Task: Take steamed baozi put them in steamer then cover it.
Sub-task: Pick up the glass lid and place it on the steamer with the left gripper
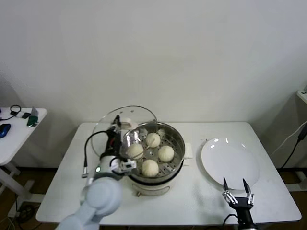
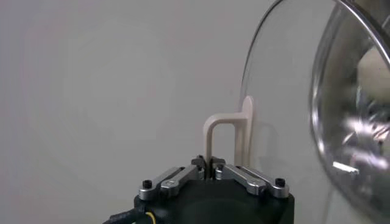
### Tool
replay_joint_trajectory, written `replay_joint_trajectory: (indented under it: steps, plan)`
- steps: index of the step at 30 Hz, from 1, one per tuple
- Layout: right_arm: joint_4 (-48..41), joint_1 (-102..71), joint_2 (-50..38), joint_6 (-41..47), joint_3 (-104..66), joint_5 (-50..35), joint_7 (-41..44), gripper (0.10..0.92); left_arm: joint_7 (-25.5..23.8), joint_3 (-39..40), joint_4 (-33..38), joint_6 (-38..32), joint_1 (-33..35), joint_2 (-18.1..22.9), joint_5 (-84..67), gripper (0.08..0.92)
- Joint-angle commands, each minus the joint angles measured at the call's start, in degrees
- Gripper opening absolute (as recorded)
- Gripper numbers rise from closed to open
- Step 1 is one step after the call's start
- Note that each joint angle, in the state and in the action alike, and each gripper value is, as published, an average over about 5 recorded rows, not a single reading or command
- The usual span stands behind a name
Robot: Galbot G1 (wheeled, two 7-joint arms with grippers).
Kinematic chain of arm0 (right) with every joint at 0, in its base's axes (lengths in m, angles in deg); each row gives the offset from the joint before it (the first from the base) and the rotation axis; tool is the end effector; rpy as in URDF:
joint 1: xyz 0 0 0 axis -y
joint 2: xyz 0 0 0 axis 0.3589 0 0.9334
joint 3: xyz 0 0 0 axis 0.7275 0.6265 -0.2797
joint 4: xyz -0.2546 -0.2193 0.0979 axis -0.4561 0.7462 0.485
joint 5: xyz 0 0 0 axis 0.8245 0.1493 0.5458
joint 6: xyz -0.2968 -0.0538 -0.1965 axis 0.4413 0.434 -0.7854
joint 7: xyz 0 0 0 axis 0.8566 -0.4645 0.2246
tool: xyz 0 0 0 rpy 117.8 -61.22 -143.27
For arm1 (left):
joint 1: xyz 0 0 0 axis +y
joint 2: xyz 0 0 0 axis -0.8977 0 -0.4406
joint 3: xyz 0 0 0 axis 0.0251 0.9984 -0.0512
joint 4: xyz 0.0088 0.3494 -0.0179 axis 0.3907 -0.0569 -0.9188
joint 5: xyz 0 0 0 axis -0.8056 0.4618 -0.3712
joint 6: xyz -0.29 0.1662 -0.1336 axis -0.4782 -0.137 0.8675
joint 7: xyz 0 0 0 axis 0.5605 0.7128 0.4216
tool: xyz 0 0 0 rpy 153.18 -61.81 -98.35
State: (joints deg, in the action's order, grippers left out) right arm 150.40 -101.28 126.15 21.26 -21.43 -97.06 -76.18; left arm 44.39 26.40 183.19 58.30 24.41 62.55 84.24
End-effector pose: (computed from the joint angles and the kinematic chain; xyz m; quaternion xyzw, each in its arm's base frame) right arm 0.1364 -0.1138 -0.4547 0.0256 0.9990 0.0365 0.0036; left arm 0.2761 -0.0708 -0.2065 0.0291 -0.7584 -0.6511 0.0066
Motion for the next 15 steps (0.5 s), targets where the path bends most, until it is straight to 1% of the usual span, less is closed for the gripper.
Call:
replay_joint_trajectory:
  steps: [1,5,8,11,15]
  plan:
    - [-2.08,0.2,0.16,-1.65,-0.15,0.23,-0.15,0.823,-6.45,10.33,-6.66,2.89,-4.77,13.75,12.93,0.138]
    - [-2.53,0.17,0.04,-2.11,-0.31,0.14,-0.21,0.823,-5.99,10.92,-9.06,2.88,-3.92,18.17,15.07,0.138]
    - [-2.93,0.29,-0.07,-2.39,-0.44,0.05,-0.26,0.823,-5.53,10.98,-9.85,2.66,-2.49,20.27,16.63,0.138]
    - [-3.54,0.54,-0.15,-2.68,-0.48,0.0,-0.32,0.823,-5.22,10.66,-10.0,2.01,-0.65,21.31,18.69,0.138]
    - [-4.43,0.91,-0.3,-3.07,-0.29,-0.01,-0.36,0.823,-5.02,9.99,-9.77,1.07,1.83,21.62,20.79,0.138]
